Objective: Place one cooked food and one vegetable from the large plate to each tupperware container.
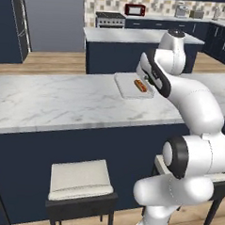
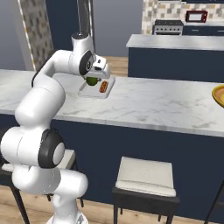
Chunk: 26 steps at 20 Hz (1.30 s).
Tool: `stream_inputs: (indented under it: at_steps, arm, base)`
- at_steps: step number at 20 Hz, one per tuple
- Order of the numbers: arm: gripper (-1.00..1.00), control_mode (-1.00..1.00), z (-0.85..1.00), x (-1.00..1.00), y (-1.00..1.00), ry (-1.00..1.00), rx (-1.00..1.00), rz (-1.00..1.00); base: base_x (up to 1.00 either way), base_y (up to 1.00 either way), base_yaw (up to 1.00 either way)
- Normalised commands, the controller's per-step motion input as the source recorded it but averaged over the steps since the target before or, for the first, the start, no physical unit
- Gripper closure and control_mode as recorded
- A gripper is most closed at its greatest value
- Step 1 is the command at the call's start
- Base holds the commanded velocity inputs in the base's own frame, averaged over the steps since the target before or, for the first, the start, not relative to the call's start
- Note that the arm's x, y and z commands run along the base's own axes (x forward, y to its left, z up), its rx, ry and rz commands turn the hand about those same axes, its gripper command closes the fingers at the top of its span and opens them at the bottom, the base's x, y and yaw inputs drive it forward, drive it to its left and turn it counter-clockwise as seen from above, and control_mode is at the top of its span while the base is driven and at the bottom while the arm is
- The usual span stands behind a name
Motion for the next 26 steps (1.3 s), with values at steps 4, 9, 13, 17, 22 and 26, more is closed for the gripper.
stream_inputs:
  at_steps: [4,9,13,17,22,26]
  arm:
    - [1.0,1.0,0.0,0.0,0.0,0.0,0.0,0.0]
    - [1.0,1.0,0.0,0.0,0.0,0.0,0.0,0.0]
    - [1.0,-1.0,0.0,0.26,0.18,0.01,0.0,0.0]
    - [1.0,-1.0,0.0,0.63,0.18,0.13,0.0,0.0]
    - [1.0,-1.0,-0.06,0.73,0.07,0.25,0.0,0.0]
    - [1.0,-1.0,-0.17,0.59,0.17,0.27,0.0,0.0]
  base:
    - [0.21,0.08,0.0]
    - [0.06,0.11,0.0]
    - [0.0,0.0,0.0]
    - [0.0,0.0,0.0]
    - [0.0,0.0,0.0]
    - [0.0,0.0,0.0]
